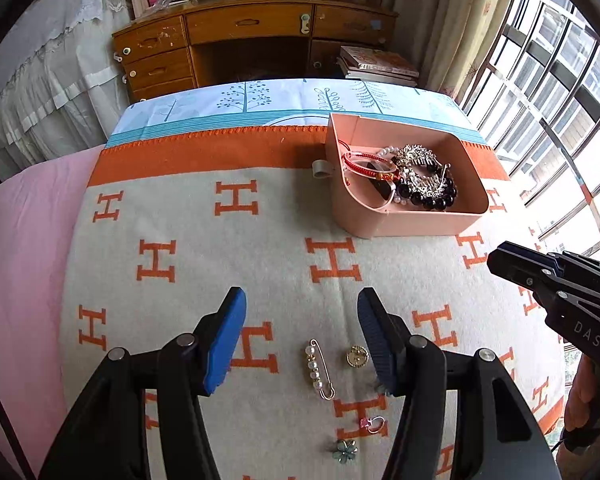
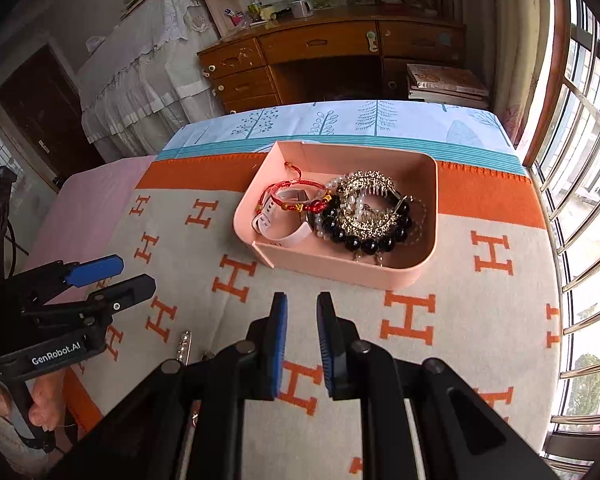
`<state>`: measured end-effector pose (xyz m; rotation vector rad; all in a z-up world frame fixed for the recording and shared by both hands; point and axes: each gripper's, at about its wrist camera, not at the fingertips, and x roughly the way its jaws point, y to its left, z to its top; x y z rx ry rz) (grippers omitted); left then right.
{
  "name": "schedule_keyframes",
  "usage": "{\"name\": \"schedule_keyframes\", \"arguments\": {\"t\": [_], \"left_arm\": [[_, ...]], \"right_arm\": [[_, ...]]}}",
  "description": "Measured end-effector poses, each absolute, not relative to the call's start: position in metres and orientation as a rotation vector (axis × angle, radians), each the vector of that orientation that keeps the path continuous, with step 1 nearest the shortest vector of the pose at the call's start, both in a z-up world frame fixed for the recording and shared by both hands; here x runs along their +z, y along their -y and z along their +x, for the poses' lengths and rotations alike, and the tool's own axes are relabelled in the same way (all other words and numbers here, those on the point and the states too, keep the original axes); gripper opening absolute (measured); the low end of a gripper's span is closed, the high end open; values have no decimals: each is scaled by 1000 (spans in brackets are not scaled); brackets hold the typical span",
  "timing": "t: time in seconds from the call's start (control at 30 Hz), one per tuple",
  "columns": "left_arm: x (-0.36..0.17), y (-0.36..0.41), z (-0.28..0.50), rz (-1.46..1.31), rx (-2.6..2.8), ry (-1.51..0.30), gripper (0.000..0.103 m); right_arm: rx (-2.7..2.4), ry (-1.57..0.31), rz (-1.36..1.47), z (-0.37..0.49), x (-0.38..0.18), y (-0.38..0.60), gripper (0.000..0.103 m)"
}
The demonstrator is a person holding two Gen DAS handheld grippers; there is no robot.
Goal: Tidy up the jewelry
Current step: 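Lower the left tool onto the pearl safety pin and close on it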
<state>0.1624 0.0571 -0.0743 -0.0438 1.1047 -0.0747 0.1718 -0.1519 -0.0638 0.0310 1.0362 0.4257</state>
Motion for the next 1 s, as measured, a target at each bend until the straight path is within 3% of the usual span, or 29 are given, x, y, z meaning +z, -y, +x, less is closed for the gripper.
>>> {"name": "schedule_keyframes", "arguments": {"t": [0.57, 0.9, 1.0], "left_arm": [[-104, -73, 101, -160, -59, -1092, 56], [-145, -68, 109, -181, -61, -1158, 56], [-153, -67, 114, -200, -68, -1172, 51]], "right_arm": [[481, -973, 2, 86, -86, 152, 15], [513, -999, -47, 76, -117, 134, 15], [529, -1015, -44, 76, -124, 133, 15]]}}
